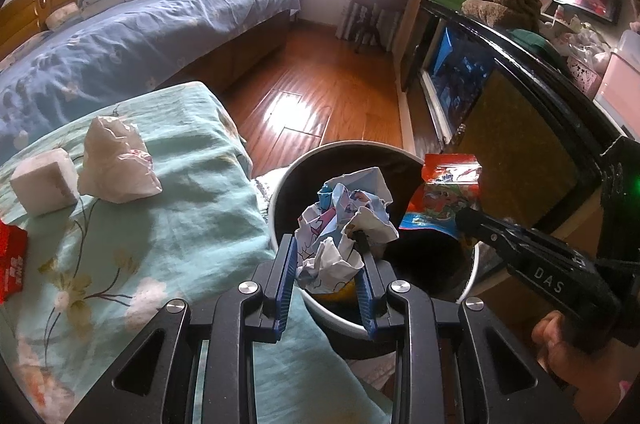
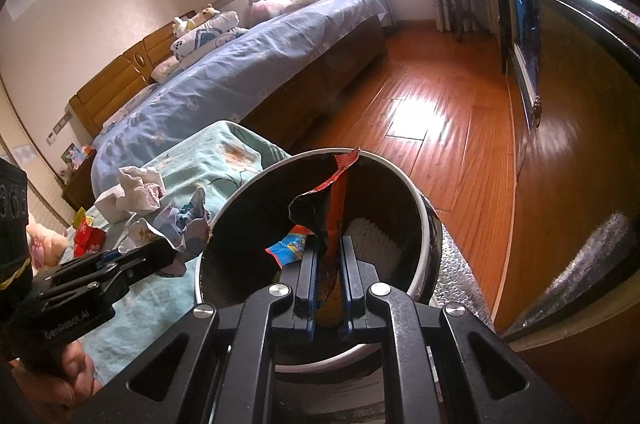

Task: Collect trash
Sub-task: 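Carry the crumpled paper and orange wrapper over the bin, then open the left tool to drop the paper while the right tool drops the wrapper, then move both open tools back over the remaining trash on the bed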

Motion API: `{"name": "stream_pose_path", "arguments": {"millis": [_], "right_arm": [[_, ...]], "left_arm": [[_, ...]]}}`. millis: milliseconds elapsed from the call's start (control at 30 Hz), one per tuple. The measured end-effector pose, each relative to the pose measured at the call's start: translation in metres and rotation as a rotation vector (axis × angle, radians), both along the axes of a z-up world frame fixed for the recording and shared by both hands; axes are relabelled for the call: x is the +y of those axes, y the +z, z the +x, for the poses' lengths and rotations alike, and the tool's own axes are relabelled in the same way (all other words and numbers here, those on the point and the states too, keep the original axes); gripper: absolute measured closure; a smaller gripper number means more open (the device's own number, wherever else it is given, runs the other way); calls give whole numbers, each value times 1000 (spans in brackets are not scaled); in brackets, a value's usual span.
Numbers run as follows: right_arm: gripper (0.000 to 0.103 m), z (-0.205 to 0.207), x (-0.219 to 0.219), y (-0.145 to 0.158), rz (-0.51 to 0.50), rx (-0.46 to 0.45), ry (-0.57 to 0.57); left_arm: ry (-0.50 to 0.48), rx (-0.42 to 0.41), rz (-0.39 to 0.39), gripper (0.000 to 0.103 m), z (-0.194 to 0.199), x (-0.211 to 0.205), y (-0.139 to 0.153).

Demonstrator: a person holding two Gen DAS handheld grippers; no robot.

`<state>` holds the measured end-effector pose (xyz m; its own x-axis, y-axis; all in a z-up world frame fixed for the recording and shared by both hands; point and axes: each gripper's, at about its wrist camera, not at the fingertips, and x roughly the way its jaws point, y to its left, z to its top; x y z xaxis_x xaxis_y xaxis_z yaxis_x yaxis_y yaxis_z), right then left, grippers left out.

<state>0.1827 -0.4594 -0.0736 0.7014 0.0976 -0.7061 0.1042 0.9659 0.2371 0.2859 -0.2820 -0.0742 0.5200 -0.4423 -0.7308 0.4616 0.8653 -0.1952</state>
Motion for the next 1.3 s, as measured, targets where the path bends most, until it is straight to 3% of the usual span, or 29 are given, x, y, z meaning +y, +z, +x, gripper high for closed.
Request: {"name": "stream_pose_path", "arguments": {"millis": [533, 733, 800, 867, 1067, 1300], "right_arm": [[93, 8, -5, -1, -3, 20, 9], [87, 11, -7, -2, -1, 30, 5], [81, 11, -8, -1, -1, 33, -6], [63, 9, -10, -1, 2, 30, -14], [33, 0, -8, 7, 22, 0, -27], [19, -10, 21, 20, 39, -45, 28]], "left_arm": [[-24, 5, 6, 76, 4, -13, -4], [-30, 12, 5, 70, 6, -15, -3], [-27, 12, 7, 65, 5, -13, -3], [-21, 8, 3, 55, 3, -11, -1], [-10, -15, 1, 52, -9, 5, 4], [49, -5, -10, 44, -34, 50, 2]]}}
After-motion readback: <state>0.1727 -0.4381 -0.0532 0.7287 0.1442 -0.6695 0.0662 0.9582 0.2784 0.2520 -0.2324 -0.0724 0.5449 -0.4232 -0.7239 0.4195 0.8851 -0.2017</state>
